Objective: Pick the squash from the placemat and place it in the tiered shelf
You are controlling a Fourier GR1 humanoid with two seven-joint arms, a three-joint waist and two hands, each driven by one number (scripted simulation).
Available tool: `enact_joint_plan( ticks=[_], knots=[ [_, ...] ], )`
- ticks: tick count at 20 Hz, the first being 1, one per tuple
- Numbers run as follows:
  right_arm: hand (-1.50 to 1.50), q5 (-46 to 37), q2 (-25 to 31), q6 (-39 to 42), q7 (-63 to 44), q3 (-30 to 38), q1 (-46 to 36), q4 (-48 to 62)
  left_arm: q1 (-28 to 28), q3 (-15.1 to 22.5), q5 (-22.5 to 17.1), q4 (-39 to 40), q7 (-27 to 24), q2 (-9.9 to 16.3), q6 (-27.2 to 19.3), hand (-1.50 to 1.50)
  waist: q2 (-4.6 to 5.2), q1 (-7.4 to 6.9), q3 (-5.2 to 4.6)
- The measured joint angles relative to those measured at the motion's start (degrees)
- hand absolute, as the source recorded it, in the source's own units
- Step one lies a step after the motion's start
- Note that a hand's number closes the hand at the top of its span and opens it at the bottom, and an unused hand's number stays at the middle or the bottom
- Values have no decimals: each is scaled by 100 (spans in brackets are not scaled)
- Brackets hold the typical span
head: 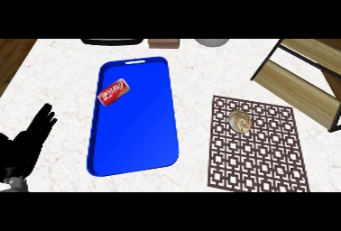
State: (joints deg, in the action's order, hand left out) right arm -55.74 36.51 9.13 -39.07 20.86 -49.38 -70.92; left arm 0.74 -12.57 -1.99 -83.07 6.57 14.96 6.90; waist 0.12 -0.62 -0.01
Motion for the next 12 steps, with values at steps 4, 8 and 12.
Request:
enact_joint_plan(
  ticks=[4,8,12],
  knots=[
    [-150,-67,75,-527,-27,218,-126,627,-169,-42,-5,84,80,32,-6,0,7,-7,0],
    [-150,-106,267,-710,374,189,-73,1261,-121,-46,-4,61,70,22,37,0,8,-13,2],
    [-150,50,418,-932,800,289,-48,1617,28,-51,6,-32,21,-29,57,0,2,-6,2]
  ],
)
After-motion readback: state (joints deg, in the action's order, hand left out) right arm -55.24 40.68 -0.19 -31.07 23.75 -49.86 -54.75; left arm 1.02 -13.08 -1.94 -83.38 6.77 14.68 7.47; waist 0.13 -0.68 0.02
